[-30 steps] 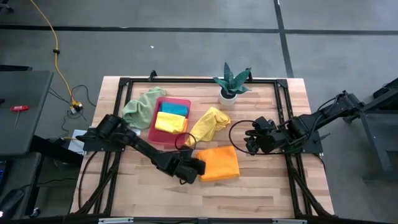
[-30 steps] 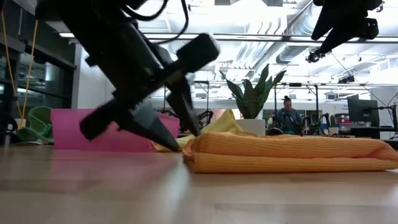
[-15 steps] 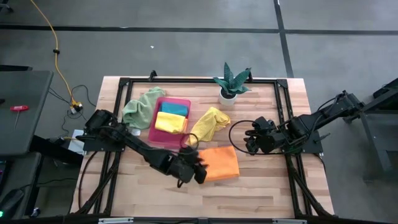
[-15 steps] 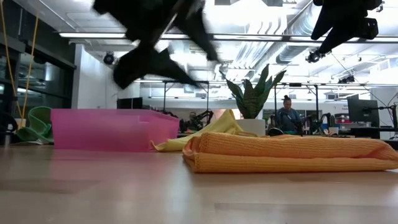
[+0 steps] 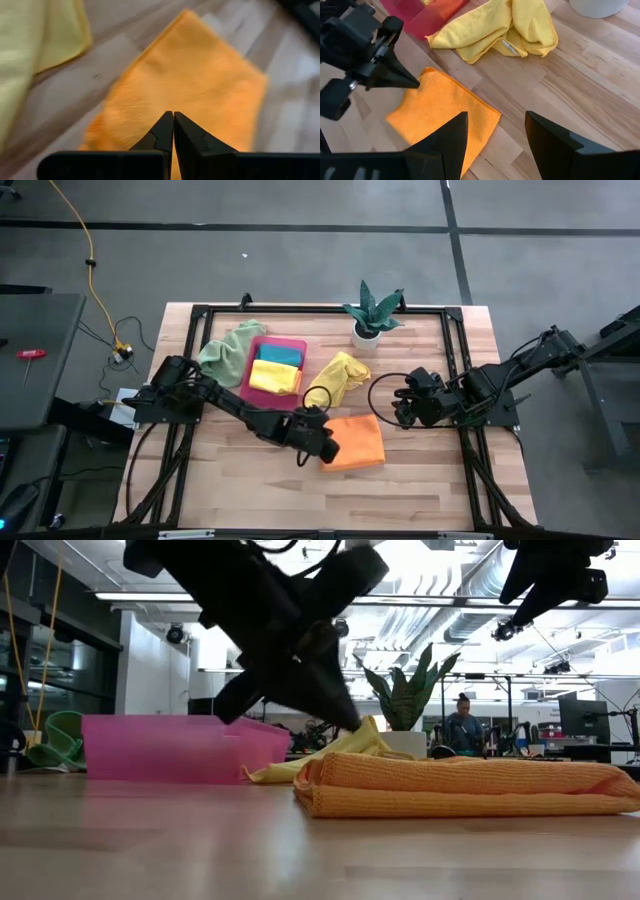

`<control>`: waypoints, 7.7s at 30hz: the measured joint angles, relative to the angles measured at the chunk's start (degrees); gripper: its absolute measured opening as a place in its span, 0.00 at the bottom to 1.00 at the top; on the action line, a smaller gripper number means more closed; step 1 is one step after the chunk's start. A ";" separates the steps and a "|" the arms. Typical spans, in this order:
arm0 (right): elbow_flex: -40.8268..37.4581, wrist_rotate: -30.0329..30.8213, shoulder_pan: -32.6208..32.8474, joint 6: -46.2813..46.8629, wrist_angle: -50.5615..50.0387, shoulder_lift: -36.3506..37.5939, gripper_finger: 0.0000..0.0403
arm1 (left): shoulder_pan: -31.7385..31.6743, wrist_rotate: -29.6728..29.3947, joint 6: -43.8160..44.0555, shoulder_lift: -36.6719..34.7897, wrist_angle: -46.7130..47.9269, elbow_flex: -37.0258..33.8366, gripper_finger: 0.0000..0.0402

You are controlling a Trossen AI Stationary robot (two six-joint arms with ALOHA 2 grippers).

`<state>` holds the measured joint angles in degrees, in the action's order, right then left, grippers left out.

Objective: Fold microfiber towels
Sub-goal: Fold the orange microfiber cloth

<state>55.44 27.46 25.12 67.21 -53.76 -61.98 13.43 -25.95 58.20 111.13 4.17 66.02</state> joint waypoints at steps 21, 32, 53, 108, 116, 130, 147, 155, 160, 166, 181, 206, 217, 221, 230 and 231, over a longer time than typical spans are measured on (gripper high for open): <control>0.00 1.03 -0.02 0.32 -0.02 0.00 0.47 | 0.09 1.80 -4.07 0.00 15.53 -0.04 0.00; 0.00 0.60 0.00 0.32 0.00 0.00 0.47 | 0.09 2.43 -6.43 -6.48 10.58 -0.09 0.00; -0.04 -20.86 2.05 13.97 13.40 -21.81 0.47 | 21.88 -6.62 -45.81 -42.70 -10.31 -0.02 0.00; -0.70 -20.30 5.70 34.44 -12.62 -27.15 0.01 | 29.35 -14.18 -52.86 -43.53 -13.06 -0.07 0.00; -12.87 -24.60 13.73 49.18 -2.60 -18.42 0.00 | 29.35 -14.21 -52.40 -43.52 -13.24 -0.07 0.00; -9.38 -15.07 16.50 52.77 -6.11 -8.00 0.00 | 29.35 -16.16 -51.13 -43.52 -13.50 -0.07 0.00; -9.33 -8.28 13.73 50.85 7.80 -13.89 0.00 | 28.81 -16.95 -50.87 -43.52 -13.46 -0.07 0.00; -9.33 -6.40 10.89 49.30 14.38 -17.40 0.00 | 28.81 -16.94 -50.87 -43.52 -13.03 -0.07 0.00; -9.33 -6.40 9.34 48.21 16.86 -19.32 0.00 | 28.81 -16.92 -50.89 -43.52 -12.99 -0.07 0.00; -9.33 -6.44 8.17 45.29 22.30 -21.94 0.00 | 28.81 -16.90 -50.89 -43.52 -12.99 -0.07 0.00; -9.33 -5.99 7.48 38.99 32.77 -24.22 0.37 | 28.81 -16.83 -50.91 -43.52 -12.52 -0.07 0.00; -9.35 -14.46 0.32 7.73 32.65 -18.67 0.40 | 26.33 -16.74 -50.07 -43.52 -12.58 -0.07 0.00; -9.35 -18.99 -5.39 -6.37 34.70 -23.26 0.05 | 25.42 -16.72 -47.76 -43.52 -12.82 -0.07 0.00; -9.38 -20.59 -8.24 -10.51 32.93 -24.07 0.01 | 25.42 -16.71 -46.89 -43.52 -12.93 -0.07 0.00; -9.46 -20.03 -13.03 -13.50 31.52 -26.95 0.00 | 25.42 -16.77 -46.18 -43.52 -13.01 -0.07 0.00; -9.46 -19.14 -13.46 -13.44 31.28 -26.95 0.00 | 25.42 -16.79 -46.17 -43.52 -12.99 -0.07 0.00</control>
<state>45.98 8.32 11.67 53.77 -22.48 -88.92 38.85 -42.74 12.03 67.61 -8.82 65.95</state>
